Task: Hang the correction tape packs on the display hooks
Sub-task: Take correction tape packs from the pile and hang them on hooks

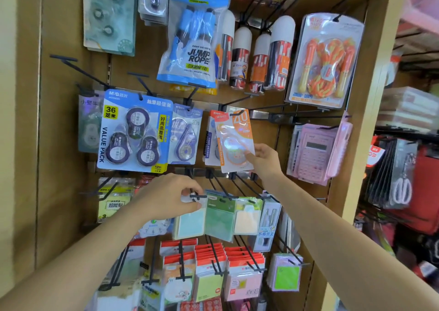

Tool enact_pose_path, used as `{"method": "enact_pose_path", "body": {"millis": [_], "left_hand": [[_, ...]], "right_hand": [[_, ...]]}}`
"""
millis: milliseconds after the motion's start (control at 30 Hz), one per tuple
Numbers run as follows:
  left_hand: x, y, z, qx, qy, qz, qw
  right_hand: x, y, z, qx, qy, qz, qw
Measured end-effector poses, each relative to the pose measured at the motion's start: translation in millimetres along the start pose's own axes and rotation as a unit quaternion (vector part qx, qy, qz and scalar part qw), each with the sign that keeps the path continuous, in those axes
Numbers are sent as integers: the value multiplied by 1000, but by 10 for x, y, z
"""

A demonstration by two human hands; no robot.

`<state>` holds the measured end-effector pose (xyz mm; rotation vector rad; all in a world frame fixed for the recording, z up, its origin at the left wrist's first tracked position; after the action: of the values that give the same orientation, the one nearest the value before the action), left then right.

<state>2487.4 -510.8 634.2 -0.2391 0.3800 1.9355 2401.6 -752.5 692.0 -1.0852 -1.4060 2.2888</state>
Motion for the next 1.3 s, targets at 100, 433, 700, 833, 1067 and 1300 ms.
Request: {"method": "enact_pose_path", "body": {"millis": [100,433,700,833,1067,1300], "left_hand": [[9,25,8,-13,9,7,1000],[69,128,66,-52,29,5,998],[122,207,66,-114,51,5,992],[230,327,69,-136,89,-2,987],[1060,885,-518,-77,209,-80,972],[1839,763,-2115,24,-1,-1,1000]], "right_hand": [[-142,-38,-55,26,5,-12,1000],[-34,-79,-161,233,-30,-25,972],[1198,-399,41,246,-78,160,953],[1825,-157,198,268,-80,183,942],[2652,679,163,295,-166,123,933],[3307,1678,21,294,-228,20,928]]}}
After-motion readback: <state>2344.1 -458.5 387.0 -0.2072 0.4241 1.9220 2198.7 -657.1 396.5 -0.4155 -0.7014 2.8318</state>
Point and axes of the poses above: each hand's wrist, its own x-axis away from the middle knuckle, its own z-axis out of the back of the hand, y = z × x, the point moved 9 cm from there along -x, towards the middle knuckle, and after that the axes turned 11 degrees about -y, right-handed, at the moved point
